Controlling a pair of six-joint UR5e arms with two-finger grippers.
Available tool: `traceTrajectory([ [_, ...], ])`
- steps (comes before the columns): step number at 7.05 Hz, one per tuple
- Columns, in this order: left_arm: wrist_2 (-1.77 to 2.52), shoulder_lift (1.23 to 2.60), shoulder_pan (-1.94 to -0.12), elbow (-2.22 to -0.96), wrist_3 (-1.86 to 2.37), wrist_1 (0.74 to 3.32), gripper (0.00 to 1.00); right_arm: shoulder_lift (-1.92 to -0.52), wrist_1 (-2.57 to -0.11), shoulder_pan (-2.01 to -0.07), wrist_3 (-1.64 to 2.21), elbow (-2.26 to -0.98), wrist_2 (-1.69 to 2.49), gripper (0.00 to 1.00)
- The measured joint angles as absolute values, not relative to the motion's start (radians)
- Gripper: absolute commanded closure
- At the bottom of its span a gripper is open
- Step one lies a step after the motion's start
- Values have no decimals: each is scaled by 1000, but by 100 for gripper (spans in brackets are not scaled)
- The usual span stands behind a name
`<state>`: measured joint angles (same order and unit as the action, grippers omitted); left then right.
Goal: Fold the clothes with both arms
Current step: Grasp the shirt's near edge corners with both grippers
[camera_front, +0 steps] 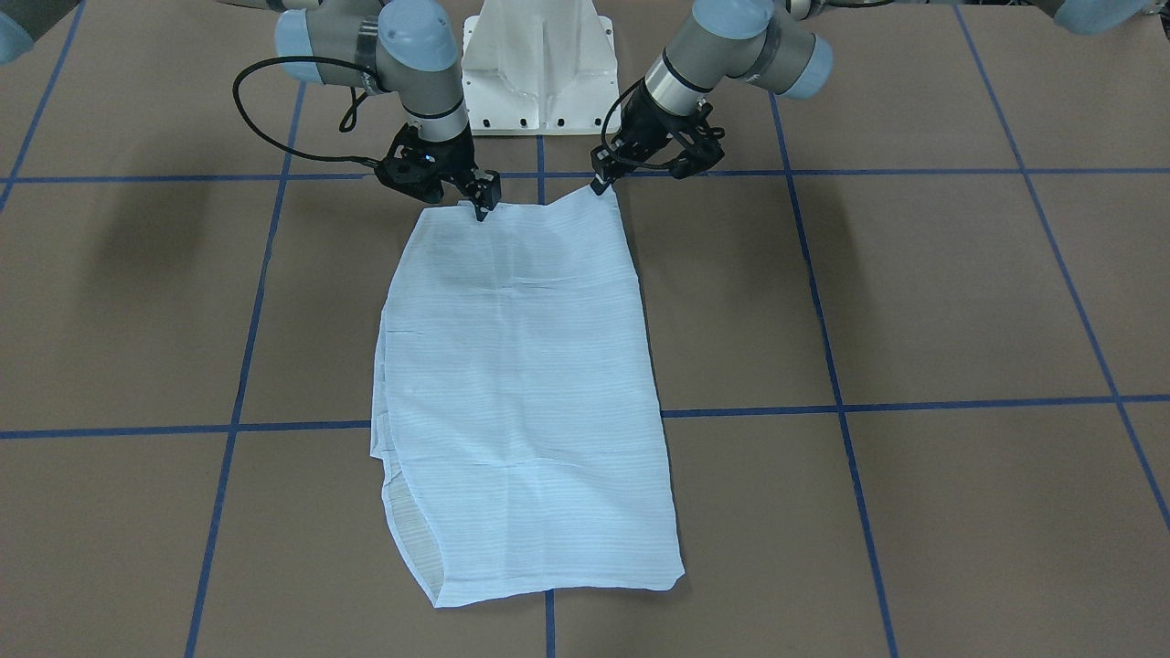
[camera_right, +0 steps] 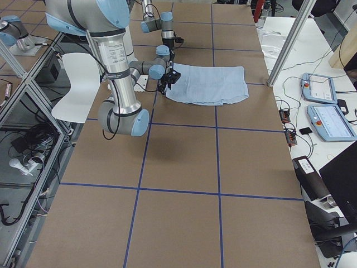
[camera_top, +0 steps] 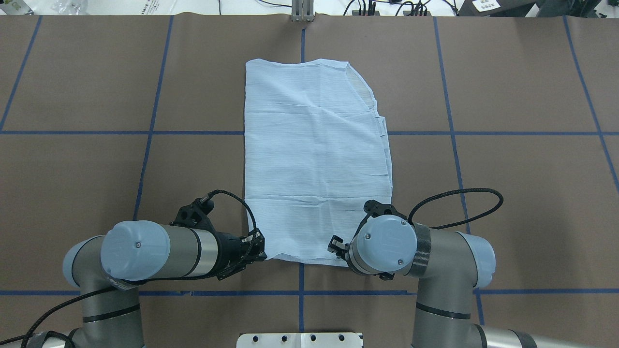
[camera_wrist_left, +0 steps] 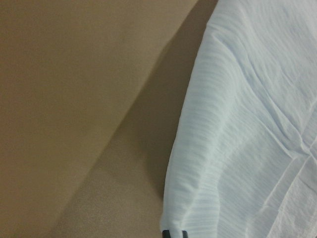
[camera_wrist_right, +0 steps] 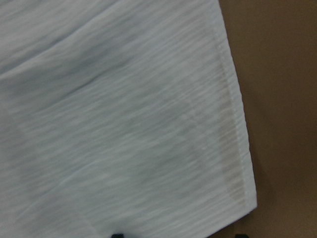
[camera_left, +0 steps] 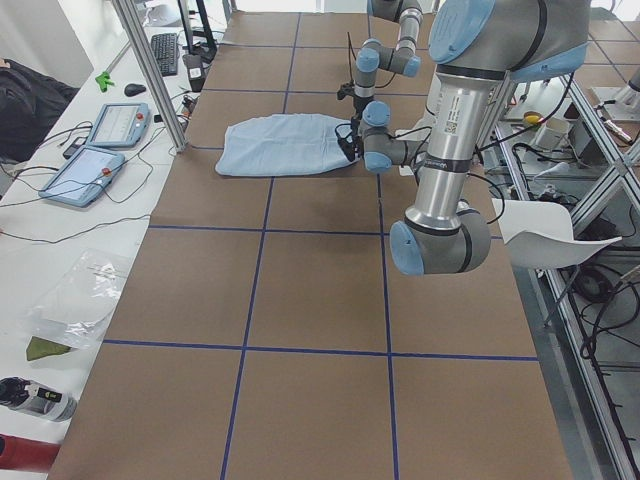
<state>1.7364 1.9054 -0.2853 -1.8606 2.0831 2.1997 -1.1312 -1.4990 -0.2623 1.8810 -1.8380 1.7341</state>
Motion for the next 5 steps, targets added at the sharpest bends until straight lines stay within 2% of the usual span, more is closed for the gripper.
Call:
traceTrajectory([
  [2,1736,1905,-285,-1860,2082,2200,100,-1130,-1499,-262,1882,-1838,1734,37],
  [4,1736,1904,-285,-1859,2083,2200,100,-1129,-1498,-262,1883,-1838,1735,51],
  [5,1736,1904,-285,-1859,2083,2200,100,-1129,-1497,-263,1882,-1838,1735,51],
])
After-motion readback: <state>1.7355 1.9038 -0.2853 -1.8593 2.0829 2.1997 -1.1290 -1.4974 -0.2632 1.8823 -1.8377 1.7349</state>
